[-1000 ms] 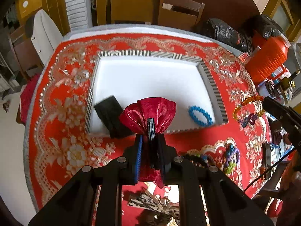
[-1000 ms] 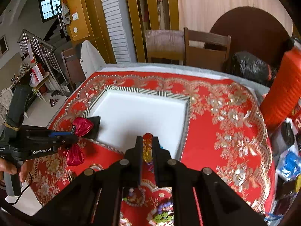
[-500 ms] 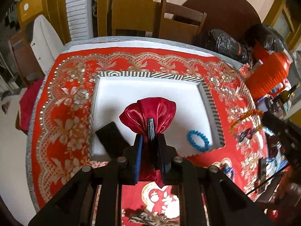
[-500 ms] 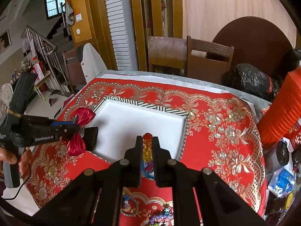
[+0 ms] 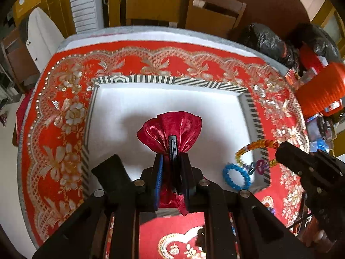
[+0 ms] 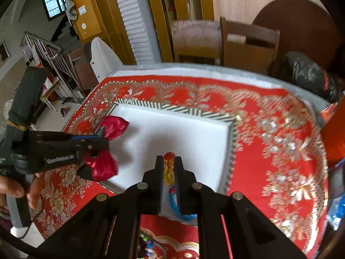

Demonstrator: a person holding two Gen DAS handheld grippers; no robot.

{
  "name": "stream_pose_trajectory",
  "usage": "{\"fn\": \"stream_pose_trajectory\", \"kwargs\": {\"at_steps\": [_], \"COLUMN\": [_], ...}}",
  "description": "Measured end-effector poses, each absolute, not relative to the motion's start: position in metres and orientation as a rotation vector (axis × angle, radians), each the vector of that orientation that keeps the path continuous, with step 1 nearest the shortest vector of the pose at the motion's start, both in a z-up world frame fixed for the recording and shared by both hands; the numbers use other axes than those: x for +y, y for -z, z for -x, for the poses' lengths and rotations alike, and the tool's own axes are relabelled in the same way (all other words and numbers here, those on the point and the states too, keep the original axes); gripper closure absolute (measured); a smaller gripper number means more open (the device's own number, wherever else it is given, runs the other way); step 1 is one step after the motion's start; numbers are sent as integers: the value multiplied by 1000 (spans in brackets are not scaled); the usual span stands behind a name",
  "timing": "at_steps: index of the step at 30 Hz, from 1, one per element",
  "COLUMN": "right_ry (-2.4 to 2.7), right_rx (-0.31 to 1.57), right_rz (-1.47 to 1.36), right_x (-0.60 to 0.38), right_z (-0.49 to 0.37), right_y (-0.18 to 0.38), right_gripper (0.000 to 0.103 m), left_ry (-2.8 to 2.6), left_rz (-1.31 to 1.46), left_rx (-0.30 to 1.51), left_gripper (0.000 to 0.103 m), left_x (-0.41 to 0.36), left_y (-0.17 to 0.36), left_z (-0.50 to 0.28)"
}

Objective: Organize jewelry
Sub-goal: 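Carry the red bow with the left tool while the right tool carries the orange bracelet over the tray, then release the red bow in the tray with the left tool while the right tool releases the orange bracelet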

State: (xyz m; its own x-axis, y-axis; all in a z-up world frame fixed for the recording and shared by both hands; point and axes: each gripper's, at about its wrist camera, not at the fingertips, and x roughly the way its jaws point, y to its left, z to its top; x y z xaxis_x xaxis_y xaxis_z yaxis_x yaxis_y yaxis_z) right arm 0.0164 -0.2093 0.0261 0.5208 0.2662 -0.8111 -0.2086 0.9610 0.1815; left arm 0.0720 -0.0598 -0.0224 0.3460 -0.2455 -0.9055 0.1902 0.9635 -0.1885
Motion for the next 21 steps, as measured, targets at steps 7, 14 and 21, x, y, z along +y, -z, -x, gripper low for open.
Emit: {"fn": "stream_pose_trajectory", "kwargs": {"at_steps": [7, 14, 21], "right_ry": [-232, -154, -167], "right_rx": [1096, 1148, 1153], "right_rz": [-93, -64, -18], "right_x": [-231, -256, -247], "right_z": [-55, -73, -71], "right_y": [30, 65, 71], "right_gripper": [94, 94, 94], "left_ry": [248, 222, 216], "left_rz": [39, -2, -33], "left_rx": [1233, 1233, 1219], "left_gripper": [100, 100, 100], "left_x": [-63, -70, -78], "left_y": [54, 68, 73], "left_z": [-91, -100, -99]}}
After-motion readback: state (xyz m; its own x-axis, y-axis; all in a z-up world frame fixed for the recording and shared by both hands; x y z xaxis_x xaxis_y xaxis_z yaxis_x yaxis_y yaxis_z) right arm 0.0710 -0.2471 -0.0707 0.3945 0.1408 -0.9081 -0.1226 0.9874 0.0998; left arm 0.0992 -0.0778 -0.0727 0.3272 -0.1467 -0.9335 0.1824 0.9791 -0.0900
